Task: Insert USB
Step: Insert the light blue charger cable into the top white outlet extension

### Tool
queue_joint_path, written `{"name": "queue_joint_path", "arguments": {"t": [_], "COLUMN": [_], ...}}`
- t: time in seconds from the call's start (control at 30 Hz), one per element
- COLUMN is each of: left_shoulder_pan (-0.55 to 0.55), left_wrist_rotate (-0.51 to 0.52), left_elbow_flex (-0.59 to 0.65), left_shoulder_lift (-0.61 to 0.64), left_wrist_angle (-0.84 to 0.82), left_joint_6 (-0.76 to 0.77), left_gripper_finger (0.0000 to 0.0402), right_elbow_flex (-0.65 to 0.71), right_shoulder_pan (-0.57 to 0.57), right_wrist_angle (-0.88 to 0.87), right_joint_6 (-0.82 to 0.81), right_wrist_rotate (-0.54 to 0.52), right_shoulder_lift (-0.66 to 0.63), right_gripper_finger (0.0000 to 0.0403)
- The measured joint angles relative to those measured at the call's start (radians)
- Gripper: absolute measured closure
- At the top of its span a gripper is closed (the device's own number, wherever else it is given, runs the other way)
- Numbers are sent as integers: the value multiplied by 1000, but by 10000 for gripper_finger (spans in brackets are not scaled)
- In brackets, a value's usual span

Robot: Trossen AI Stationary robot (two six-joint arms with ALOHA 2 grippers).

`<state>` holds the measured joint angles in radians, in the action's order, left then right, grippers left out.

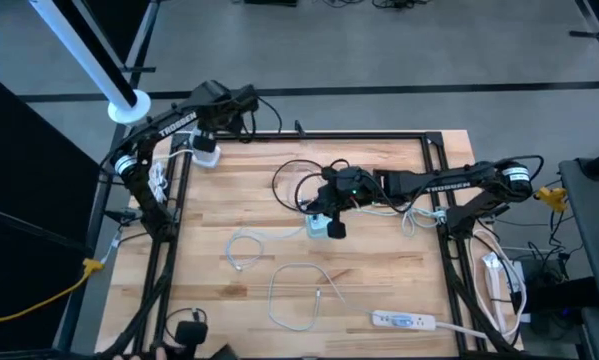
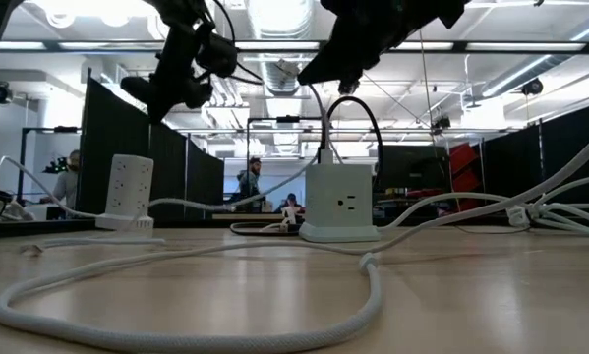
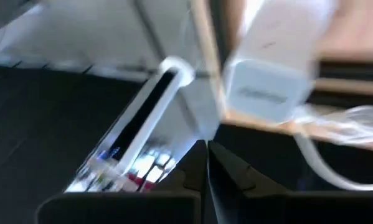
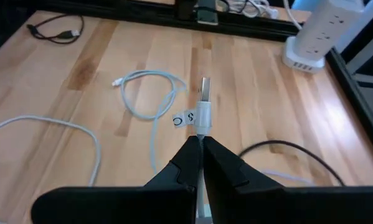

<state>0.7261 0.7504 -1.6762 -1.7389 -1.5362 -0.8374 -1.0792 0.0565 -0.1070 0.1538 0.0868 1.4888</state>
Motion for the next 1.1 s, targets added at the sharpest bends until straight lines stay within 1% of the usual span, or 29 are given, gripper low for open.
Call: {"name": "queue_joint_path", "arguments": {"t": [0.33, 0.37, 0.6, 0.67, 0.77, 0.83, 0.9, 1.1], "left_shoulder_pan": [-2, -3, -1, -2, -3, 0, 3, 29], "left_wrist_rotate": [-165, -174, -182, -198, -218, -218, -218, -174], "left_elbow_flex": [1, 1, 2, 4, 18, 37, 65, 127], "left_shoulder_lift": [0, 0, 1, 1, 1, 1, 1, 1], "left_wrist_angle": [-32, -35, -23, -5, -3, 6, 10, 45], "left_joint_6": [7, 12, 39, 37, 32, 27, 28, 19], "left_gripper_finger": [292, 277, 107, 68, 27, 11, 4, 5], "right_elbow_flex": [20, 22, 22, 22, 22, 22, 22, 22], "right_shoulder_pan": [-28, -29, -33, -33, -33, -33, -33, -35], "right_wrist_angle": [98, 105, 145, 149, 150, 150, 150, 156], "right_joint_6": [-4, -4, -4, -4, -12, -13, -14, -18], "right_wrist_rotate": [0, 0, 0, 0, 0, 0, 1, 11], "right_shoulder_lift": [1, 1, 1, 1, 1, 1, 1, 1], "right_gripper_finger": [403, 403, 403, 403, 403, 403, 403, 403]}}
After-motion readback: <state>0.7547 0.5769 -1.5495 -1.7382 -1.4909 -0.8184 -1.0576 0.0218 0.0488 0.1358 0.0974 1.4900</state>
